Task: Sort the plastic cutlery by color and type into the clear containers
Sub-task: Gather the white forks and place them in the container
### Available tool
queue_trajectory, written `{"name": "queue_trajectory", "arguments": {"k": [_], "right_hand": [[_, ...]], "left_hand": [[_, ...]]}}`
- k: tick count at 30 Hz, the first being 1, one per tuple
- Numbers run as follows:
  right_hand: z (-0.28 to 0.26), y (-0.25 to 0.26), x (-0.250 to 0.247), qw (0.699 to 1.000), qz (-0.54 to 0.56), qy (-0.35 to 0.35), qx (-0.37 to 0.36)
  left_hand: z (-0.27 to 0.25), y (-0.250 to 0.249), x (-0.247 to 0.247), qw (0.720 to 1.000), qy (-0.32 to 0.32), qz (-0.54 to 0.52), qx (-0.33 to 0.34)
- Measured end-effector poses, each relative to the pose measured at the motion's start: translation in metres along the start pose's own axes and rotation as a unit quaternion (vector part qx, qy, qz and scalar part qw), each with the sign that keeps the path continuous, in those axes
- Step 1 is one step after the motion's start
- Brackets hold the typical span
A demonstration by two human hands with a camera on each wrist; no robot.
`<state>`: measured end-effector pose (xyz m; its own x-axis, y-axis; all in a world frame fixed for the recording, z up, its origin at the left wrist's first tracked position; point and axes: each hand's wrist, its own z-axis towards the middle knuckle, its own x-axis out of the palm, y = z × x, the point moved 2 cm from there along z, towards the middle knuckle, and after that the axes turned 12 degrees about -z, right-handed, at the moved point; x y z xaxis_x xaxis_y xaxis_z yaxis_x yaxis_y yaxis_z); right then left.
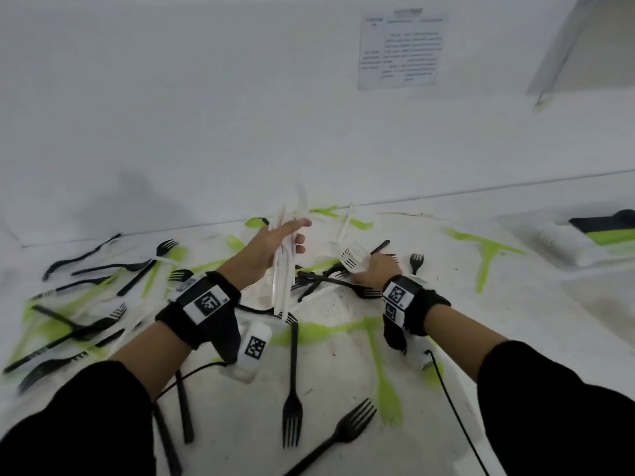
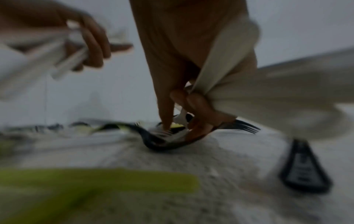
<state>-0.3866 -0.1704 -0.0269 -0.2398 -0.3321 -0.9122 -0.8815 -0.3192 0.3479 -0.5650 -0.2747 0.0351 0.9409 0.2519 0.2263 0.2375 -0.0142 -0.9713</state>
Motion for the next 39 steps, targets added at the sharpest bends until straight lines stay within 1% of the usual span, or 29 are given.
{"name": "queue_trajectory", "arguments": {"k": [2, 4, 7, 8, 10, 11, 14, 15, 18, 20, 23, 24, 26, 28, 29, 31, 33, 35, 37, 39], "right_hand": [[0.004, -0.001, 0.002, 1.000, 0.016, -0.010, 0.001], [0.005, 0.000, 0.003, 1.000, 0.020, -0.008, 0.015], [0.007, 0.002, 0.003, 0.999, 0.033, 0.008, 0.029], [0.007, 0.003, 0.002, 0.998, 0.053, 0.016, 0.034], [0.009, 0.004, -0.001, 0.993, 0.107, 0.021, 0.039], [0.009, 0.005, -0.005, 0.991, 0.127, 0.015, 0.032], [0.001, 0.009, -0.024, 0.984, 0.177, -0.020, -0.010], [-0.003, 0.011, -0.033, 0.982, 0.180, -0.043, -0.028], [-0.017, 0.017, -0.060, 0.975, 0.143, -0.152, -0.073], [-0.029, 0.023, -0.074, 0.962, 0.164, -0.194, -0.100], [-0.040, 0.032, -0.086, 0.943, 0.223, -0.202, -0.146], [-0.043, 0.035, -0.088, 0.940, 0.235, -0.195, -0.154], [-0.046, 0.041, -0.088, 0.938, 0.258, -0.160, -0.165], [-0.048, 0.047, -0.084, 0.940, 0.267, -0.118, -0.179], [-0.049, 0.050, -0.081, 0.940, 0.263, -0.109, -0.187], [-0.049, 0.054, -0.076, 0.942, 0.247, -0.109, -0.200], [-0.049, 0.058, -0.069, 0.941, 0.239, -0.109, -0.214], [-0.045, 0.060, -0.061, 0.938, 0.251, -0.113, -0.213], [-0.042, 0.063, -0.054, 0.932, 0.276, -0.110, -0.209], [-0.039, 0.066, -0.046, 0.929, 0.291, -0.103, -0.205]], "left_hand": [[-0.006, 0.000, -0.009, 0.999, -0.011, 0.030, 0.007], [-0.010, 0.004, -0.018, 0.999, -0.024, 0.040, -0.004], [-0.013, 0.013, -0.022, 0.998, -0.030, -0.014, -0.051], [-0.015, 0.015, -0.022, 0.997, -0.034, -0.029, -0.063], [-0.013, 0.020, -0.022, 0.995, -0.055, -0.022, -0.076], [-0.013, 0.021, -0.023, 0.995, -0.062, -0.012, -0.080], [-0.009, 0.025, -0.019, 0.994, -0.041, -0.027, -0.099], [-0.008, 0.026, -0.016, 0.993, -0.043, -0.032, -0.102], [-0.008, 0.025, -0.003, 0.993, -0.071, -0.045, -0.086], [-0.007, 0.024, 0.004, 0.990, -0.070, -0.085, -0.082], [-0.008, 0.023, 0.008, 0.979, -0.044, -0.156, -0.124], [-0.009, 0.022, 0.010, 0.974, -0.038, -0.175, -0.138], [-0.011, 0.021, 0.011, 0.968, -0.033, -0.204, -0.144], [-0.012, 0.021, 0.012, 0.970, -0.046, -0.194, -0.136], [-0.013, 0.021, 0.012, 0.974, -0.057, -0.177, -0.129], [-0.015, 0.020, 0.011, 0.979, -0.065, -0.162, -0.110], [-0.016, 0.018, 0.011, 0.984, -0.058, -0.150, -0.079], [-0.019, 0.016, 0.012, 0.990, -0.046, -0.127, -0.038], [-0.022, 0.015, 0.017, 0.996, -0.036, -0.084, 0.002], [-0.023, 0.016, 0.019, 0.998, -0.039, -0.037, 0.013]]}}
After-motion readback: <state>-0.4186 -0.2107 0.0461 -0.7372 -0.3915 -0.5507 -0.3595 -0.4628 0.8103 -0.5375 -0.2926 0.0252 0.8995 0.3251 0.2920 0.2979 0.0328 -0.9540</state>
